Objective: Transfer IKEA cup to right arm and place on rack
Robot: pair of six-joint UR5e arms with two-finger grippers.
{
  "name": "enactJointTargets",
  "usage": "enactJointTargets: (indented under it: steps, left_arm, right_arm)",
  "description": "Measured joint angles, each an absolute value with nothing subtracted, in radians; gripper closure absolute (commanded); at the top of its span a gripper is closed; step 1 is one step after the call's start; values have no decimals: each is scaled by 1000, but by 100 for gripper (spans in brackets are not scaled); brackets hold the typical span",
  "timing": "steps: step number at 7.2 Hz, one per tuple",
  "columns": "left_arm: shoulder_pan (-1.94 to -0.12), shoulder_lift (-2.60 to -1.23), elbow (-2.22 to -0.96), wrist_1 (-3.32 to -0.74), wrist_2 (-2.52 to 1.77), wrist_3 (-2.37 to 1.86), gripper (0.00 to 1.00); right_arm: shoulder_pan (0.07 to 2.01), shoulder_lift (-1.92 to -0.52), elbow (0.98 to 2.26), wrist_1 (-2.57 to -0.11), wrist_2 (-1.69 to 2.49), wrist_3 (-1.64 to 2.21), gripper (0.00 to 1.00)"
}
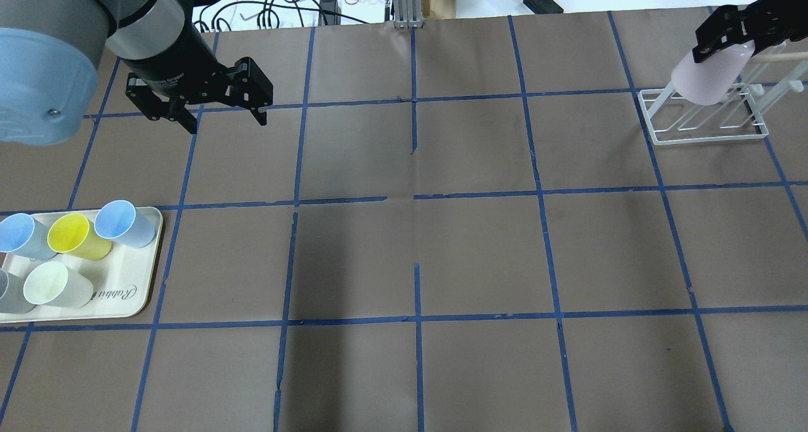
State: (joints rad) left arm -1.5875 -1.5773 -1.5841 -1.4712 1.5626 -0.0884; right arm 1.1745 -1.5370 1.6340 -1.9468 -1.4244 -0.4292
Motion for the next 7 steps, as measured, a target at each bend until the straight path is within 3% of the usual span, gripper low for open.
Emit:
enactJointTargets:
  steps: [7]
  left_arm:
    - [-1592, -1586, -1568, -1481, 1562, -87, 0]
  right_arm:
    - [1073, -1355, 1634, -2136, -1425, -492, 95]
